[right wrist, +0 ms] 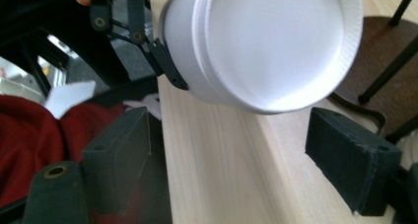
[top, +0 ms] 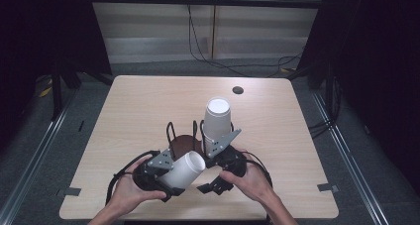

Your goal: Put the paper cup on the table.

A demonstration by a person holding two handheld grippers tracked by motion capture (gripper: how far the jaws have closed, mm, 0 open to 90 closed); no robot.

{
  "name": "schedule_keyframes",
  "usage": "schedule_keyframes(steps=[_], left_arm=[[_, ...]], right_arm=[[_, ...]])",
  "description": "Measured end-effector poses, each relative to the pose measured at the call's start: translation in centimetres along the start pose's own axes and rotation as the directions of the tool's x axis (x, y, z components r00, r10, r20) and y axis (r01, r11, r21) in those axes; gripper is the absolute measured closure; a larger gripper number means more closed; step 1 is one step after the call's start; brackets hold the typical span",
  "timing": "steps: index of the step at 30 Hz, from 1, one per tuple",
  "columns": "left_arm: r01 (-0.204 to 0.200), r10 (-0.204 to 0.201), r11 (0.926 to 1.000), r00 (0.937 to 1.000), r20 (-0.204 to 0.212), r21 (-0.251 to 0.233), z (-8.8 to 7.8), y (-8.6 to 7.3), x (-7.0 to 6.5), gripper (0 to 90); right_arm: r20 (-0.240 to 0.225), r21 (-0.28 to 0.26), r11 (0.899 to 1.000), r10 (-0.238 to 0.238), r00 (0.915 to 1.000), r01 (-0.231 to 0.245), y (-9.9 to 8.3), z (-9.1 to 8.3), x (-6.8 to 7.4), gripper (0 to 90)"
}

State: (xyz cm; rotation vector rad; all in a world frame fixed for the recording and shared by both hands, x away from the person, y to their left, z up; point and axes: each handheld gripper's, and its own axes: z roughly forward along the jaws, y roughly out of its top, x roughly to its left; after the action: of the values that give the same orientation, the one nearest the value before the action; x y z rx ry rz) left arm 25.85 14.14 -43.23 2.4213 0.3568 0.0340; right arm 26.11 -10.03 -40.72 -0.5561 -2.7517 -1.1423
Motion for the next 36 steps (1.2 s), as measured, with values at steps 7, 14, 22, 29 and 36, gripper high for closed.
schedule_keyframes(steps=[7,14,22,29,36], left_arm=[[-0.057,0.057,0.9981,0.9983,-0.006,0.024,0.3,0.8,-0.8,20.9],[-0.088,0.087,0.9887,0.9962,0.006,0.122,1.1,1.4,-0.8,20.8],[-0.162,0.163,0.9641,0.9865,0.01,0.21,1.4,3.1,-1.7,20.8],[-0.172,0.174,0.9526,0.9846,0.013,0.251,2.1,3.0,-2.3,21.0],[-0.192,0.191,0.9449,0.9812,0.03,0.265,2.6,2.9,-2.7,21.0]], right_arm=[[-0.056,0.068,0.997,-0.028,0.9981,0.032,0.0,0.2,-0.1,14.7],[-0.017,0.125,0.991,-0.046,0.9988,0.048,0.2,0.0,0.0,14.8],[-0.017,0.175,0.982,-0.065,0.9977,0.067,0.6,0.4,-0.2,16.6],[-0.014,0.228,0.972,-0.061,0.998,0.063,0.4,1.4,-0.1,17.1],[-0.059,0.254,0.964,-0.066,0.9961,0.078,0.5,2.2,0.0,16.0]])
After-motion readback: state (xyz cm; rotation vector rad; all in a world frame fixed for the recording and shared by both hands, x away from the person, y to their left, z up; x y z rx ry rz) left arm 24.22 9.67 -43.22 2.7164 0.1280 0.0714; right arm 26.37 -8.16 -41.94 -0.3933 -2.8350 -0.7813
